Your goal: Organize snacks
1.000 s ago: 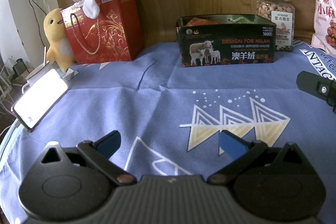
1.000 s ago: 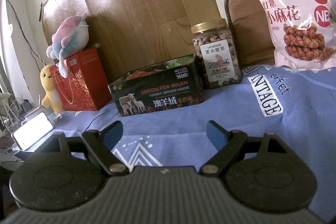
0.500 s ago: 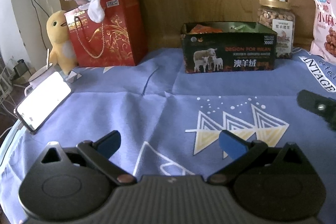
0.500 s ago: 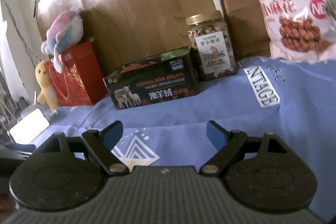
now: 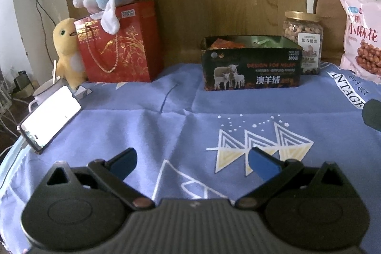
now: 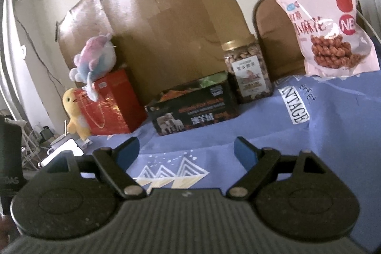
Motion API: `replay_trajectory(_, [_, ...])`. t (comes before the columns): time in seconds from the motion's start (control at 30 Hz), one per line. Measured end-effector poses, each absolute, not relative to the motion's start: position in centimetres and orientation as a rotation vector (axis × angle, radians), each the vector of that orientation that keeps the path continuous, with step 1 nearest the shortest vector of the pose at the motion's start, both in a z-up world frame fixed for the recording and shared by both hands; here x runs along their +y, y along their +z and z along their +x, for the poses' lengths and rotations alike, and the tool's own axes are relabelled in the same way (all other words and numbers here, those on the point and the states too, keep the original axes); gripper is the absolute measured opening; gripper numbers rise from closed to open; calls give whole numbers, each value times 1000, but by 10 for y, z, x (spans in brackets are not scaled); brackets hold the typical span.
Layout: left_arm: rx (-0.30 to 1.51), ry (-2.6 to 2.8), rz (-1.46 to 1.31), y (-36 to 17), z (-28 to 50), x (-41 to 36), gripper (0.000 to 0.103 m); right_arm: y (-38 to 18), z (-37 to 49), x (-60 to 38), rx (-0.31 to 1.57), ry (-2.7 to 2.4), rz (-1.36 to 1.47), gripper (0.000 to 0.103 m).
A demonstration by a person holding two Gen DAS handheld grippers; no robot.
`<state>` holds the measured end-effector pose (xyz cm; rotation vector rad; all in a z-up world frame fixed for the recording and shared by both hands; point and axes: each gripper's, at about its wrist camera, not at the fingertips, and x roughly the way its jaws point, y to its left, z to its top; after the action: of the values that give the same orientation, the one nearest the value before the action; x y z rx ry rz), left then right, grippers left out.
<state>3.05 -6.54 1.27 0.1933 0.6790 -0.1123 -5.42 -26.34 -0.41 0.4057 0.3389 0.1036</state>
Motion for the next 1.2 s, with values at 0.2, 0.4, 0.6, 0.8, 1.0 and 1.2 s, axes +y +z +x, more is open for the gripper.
replay_trajectory(0.2, [656, -94, 197, 17, 23, -60, 103, -1, -59, -255, 342, 113, 389, 88])
replay_trajectory(0.4, [643, -90, 206, 19, 18, -58, 103, -1, -63, -253, 348, 114, 405, 88])
replay_trajectory(0.6, [641, -90, 204, 20, 16, -58, 103, -1, -64, -253, 347, 114, 405, 88])
replay_trajectory(0.8, [652, -97, 196, 20, 17, -58, 103, -1, -65, -253, 348, 115, 406, 88])
replay_trajectory(1.0, [667, -114, 191, 19, 17, -59, 103, -1, -66, -255, 348, 110, 410, 88])
replay_trajectory(1.2, [674, -135, 191, 19, 16, -62, 103, -1, -66, -255, 347, 111, 410, 88])
